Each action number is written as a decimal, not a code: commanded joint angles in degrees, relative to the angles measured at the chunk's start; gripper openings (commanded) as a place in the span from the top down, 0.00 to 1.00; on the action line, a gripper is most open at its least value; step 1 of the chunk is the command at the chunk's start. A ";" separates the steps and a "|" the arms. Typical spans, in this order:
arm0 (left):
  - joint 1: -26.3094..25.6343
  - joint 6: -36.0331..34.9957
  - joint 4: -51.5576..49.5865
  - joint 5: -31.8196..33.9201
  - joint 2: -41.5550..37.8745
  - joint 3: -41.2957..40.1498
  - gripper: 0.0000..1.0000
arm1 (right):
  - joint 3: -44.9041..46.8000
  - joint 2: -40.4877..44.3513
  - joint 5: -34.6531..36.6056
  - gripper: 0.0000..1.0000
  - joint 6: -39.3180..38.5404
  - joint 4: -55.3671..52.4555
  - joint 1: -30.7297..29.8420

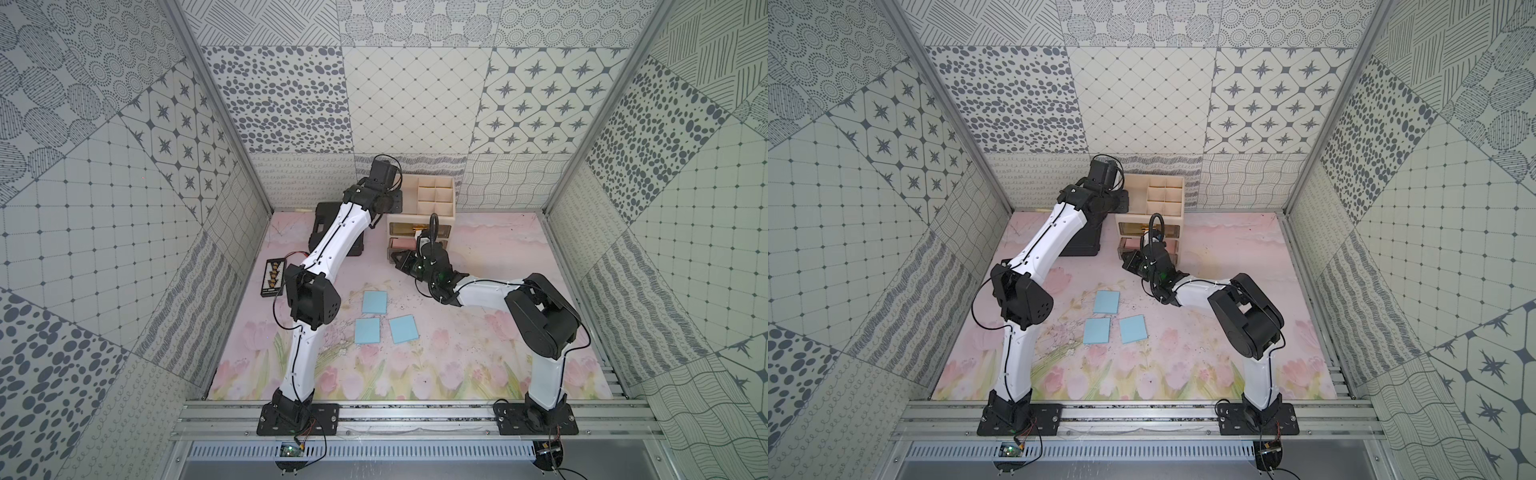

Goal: Please put the sticky notes in the drawer by color
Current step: Close the drawer in the storage box.

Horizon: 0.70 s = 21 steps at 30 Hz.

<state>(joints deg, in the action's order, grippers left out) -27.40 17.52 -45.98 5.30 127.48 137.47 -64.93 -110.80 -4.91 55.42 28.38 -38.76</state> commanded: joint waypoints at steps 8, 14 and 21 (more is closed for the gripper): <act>-2.05 -0.99 -18.18 -9.96 -0.23 0.20 1.00 | 3.79 9.35 4.09 1.00 -9.87 -4.19 3.61; -2.06 -1.76 -18.90 -9.50 0.28 0.83 1.00 | 2.84 9.32 6.10 1.00 -15.36 -4.37 3.60; -2.31 -2.53 -19.68 -9.16 0.75 1.64 1.00 | -2.65 2.78 7.21 1.00 -19.96 -1.93 3.60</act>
<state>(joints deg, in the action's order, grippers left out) -28.49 17.08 -47.24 5.39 127.81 138.52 -64.12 -105.19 -4.43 39.33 20.01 -37.08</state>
